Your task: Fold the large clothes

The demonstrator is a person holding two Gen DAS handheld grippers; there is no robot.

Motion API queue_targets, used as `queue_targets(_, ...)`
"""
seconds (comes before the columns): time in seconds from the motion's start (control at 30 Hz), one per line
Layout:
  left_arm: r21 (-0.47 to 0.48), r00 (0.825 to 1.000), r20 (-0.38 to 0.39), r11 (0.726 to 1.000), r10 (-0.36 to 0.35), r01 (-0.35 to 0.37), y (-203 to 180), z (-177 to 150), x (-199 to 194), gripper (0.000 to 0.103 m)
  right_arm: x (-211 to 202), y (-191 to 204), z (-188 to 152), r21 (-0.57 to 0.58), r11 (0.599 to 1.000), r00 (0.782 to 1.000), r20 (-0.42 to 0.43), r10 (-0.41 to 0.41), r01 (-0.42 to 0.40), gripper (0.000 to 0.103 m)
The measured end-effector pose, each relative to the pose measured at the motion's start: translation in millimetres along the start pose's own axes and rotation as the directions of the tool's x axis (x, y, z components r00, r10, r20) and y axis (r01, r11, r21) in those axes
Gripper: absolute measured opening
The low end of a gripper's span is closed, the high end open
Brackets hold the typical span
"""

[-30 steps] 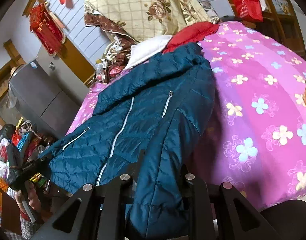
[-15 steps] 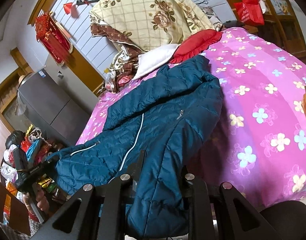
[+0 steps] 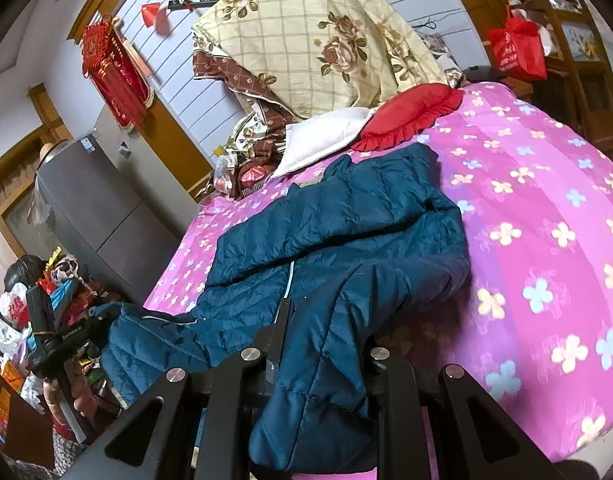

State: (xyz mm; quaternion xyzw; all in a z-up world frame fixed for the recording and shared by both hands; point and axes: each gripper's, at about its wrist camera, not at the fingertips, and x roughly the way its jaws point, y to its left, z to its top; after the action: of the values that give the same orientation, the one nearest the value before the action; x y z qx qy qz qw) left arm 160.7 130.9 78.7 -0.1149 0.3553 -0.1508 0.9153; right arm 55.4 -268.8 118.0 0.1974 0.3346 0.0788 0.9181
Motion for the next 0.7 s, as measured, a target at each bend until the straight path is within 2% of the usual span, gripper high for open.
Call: queue_targets(0.7, 0.017, 0.999, -0.003, 0.999, 0.032, -0.032, -5.0, 47.8, 44.2, 0.008, 31.3, 17.3, 47.4, -0.078, 0.996, 0.999, 0.019, -0.03, 0.031, 0.018)
